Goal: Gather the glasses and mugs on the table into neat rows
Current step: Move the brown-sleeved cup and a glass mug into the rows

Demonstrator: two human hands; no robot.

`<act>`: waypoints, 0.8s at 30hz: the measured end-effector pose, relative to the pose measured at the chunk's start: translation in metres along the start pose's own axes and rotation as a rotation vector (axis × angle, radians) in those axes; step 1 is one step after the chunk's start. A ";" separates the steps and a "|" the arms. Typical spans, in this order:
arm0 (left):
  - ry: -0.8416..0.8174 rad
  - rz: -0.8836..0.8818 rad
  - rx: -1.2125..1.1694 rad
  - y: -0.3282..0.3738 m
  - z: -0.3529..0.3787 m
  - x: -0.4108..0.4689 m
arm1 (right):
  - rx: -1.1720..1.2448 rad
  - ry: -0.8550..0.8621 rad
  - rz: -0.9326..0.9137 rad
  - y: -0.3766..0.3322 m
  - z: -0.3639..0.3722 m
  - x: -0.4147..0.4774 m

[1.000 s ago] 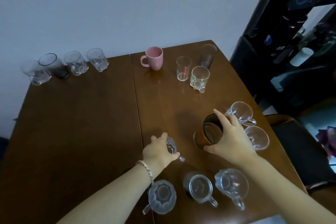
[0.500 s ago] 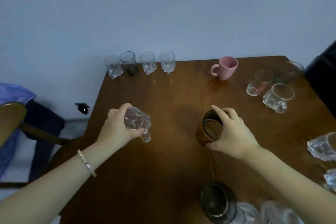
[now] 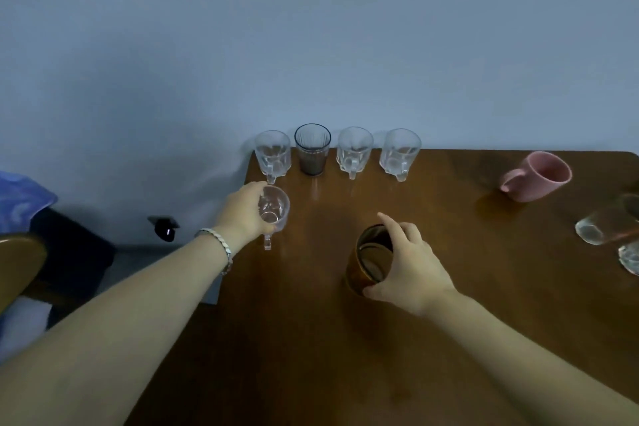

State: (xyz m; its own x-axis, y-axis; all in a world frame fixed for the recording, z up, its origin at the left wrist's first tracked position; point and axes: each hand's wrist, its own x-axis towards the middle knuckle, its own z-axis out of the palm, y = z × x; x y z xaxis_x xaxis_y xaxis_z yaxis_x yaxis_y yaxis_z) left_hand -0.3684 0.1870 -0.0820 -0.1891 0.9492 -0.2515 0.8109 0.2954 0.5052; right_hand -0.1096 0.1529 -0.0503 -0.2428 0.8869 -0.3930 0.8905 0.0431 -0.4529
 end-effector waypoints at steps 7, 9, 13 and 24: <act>-0.065 0.028 -0.039 -0.022 -0.003 0.037 | -0.001 0.082 -0.004 -0.060 0.025 0.097; -0.076 0.057 -0.044 -0.024 -0.003 0.038 | -0.027 0.090 -0.006 -0.074 0.029 0.119; -0.061 0.057 -0.015 -0.026 0.001 0.040 | -0.051 0.085 -0.017 -0.090 0.037 0.139; -0.001 0.059 0.244 0.005 0.017 -0.008 | -0.046 -0.180 0.074 -0.007 0.029 0.048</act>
State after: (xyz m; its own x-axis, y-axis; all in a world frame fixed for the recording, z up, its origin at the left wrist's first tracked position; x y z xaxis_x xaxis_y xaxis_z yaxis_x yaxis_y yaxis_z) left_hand -0.3536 0.1784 -0.0915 -0.1371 0.9640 -0.2280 0.9303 0.2044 0.3046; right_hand -0.1387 0.1817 -0.0886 -0.2369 0.7919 -0.5628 0.9241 0.0049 -0.3820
